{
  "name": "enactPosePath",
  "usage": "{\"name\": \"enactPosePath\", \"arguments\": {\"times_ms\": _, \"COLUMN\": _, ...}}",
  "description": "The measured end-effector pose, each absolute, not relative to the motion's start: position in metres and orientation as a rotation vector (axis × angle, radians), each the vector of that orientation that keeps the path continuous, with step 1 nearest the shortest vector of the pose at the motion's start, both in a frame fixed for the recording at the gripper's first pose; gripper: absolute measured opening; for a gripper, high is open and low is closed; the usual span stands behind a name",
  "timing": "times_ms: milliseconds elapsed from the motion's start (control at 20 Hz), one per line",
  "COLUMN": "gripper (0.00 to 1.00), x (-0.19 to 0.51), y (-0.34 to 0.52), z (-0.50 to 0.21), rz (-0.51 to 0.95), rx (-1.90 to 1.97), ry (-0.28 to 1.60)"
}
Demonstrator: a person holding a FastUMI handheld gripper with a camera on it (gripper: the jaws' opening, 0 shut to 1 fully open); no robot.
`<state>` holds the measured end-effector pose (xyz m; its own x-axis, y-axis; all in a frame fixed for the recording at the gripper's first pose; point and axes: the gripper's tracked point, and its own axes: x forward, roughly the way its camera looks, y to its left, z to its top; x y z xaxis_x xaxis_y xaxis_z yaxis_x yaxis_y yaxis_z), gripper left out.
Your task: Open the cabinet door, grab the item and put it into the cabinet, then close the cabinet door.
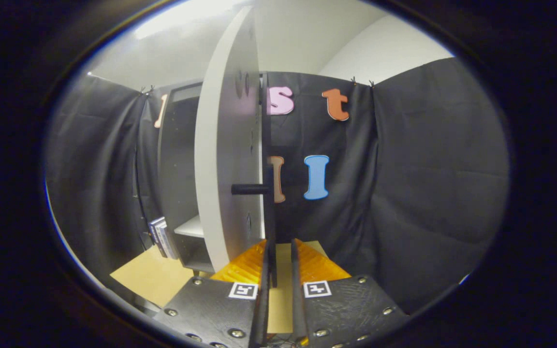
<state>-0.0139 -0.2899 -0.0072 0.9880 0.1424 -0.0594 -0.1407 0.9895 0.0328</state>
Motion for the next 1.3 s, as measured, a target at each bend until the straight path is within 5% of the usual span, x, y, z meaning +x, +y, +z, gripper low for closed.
{"name": "enactPosePath", "arguments": {"times_ms": 600, "gripper": 0.2, "x": -0.092, "y": -0.205, "z": -0.019, "rz": 0.09, "rx": 0.032, "ry": 0.082}}
{"name": "enactPosePath", "arguments": {"times_ms": 850, "gripper": 0.43, "x": -0.069, "y": -0.121, "z": -0.045, "rz": 0.185, "rx": 0.11, "ry": 0.061}}
{"name": "enactPosePath", "arguments": {"times_ms": 1300, "gripper": 0.87, "x": 0.001, "y": -0.039, "z": -0.191, "rz": 0.186, "rx": 0.252, "ry": 0.291}}
